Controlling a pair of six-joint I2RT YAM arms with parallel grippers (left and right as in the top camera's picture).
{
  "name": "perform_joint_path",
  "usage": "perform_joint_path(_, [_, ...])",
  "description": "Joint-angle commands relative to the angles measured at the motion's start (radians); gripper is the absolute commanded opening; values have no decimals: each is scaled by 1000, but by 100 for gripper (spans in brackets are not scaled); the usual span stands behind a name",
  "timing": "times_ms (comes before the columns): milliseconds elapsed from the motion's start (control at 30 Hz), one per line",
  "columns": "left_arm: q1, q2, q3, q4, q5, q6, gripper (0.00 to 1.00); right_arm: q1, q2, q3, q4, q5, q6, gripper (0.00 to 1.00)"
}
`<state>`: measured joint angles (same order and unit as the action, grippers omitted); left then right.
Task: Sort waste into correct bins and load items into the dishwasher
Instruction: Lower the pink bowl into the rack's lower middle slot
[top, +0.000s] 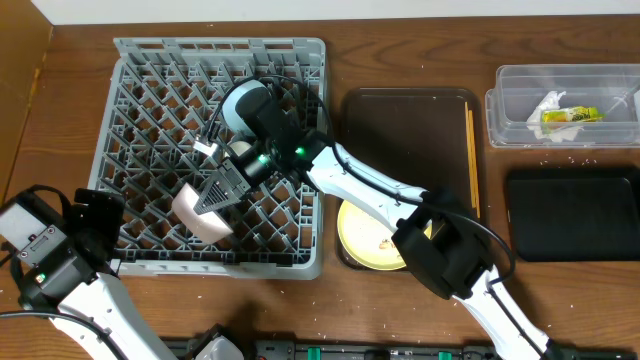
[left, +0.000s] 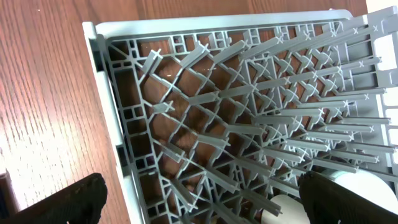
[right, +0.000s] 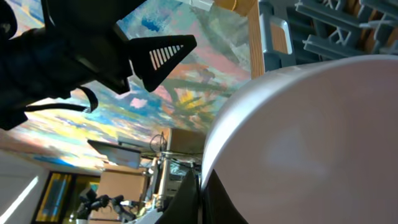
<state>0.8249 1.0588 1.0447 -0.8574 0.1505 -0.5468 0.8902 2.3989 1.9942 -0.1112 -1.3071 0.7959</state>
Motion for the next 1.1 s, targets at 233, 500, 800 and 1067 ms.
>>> perform_joint_path(233, [6, -1, 24, -2, -3, -1, 100, -51, -2, 7, -98, 124, -23, 9])
perform_joint_path(500, [6, -1, 23, -2, -3, -1, 100, -105, -108, 7, -408, 467, -221, 21])
perform_joint_path(800, [6, -1, 23, -2, -3, -1, 100, -104, -312, 7, -597, 873, -309, 45])
perform_joint_path(1067, [6, -1, 24, -2, -3, -1, 100, -80, -333, 6, -632, 850, -365, 23])
